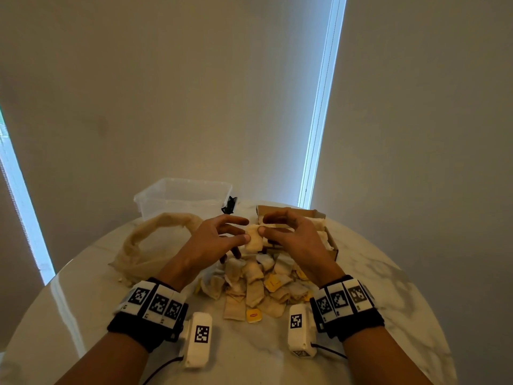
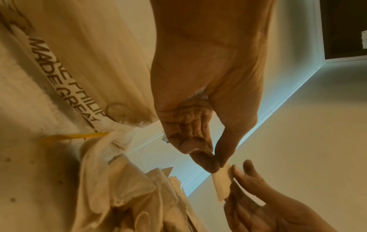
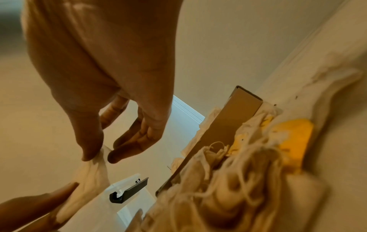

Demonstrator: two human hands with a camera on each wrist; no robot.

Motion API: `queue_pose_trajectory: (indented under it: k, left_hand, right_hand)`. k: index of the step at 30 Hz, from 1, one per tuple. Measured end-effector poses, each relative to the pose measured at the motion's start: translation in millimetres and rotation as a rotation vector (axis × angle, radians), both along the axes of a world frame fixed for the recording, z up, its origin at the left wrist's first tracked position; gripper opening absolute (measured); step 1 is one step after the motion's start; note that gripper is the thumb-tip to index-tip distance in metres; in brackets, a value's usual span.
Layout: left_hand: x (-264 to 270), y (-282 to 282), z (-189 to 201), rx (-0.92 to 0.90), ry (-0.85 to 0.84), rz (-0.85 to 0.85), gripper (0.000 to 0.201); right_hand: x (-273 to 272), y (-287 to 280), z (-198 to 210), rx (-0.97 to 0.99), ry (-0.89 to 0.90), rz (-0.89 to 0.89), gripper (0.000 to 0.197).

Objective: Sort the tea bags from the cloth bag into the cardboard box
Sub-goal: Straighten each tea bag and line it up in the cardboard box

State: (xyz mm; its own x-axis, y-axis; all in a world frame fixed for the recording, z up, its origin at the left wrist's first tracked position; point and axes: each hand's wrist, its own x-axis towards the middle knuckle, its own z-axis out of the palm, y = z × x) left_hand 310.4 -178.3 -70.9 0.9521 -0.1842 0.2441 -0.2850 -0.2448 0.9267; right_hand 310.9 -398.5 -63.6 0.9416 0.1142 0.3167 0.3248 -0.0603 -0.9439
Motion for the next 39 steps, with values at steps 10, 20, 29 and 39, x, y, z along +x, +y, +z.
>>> queue_pose_trajectory:
  k: [10, 20, 29, 39]
  left_hand:
    - [-0.7, 2.8, 0.8, 0.069, -0.041, -0.032, 0.036]
    - [-3.7, 3.4, 3.0, 0.080, -0.089, -0.020, 0.032]
    - [-7.0, 1.3, 3.3, 0.064, -0.141, 0.032, 0.018]
    - [-4.6, 2.7, 3.2, 0.090, -0.138, 0.081, 0.016]
  right_hand:
    - [-1.4, 2.4, -1.9, -0.173, 0.007, 0.075, 0.024]
    - [0.2, 2.4, -2.5, -0.137, 0.027, 0.042, 0.027]
    - [-5.9, 3.3, 0.8, -0.094, 0.032, 0.108, 0.029]
    - [-5.1, 11.3, 36.9, -0.658, -0.196, -0.024, 0.027]
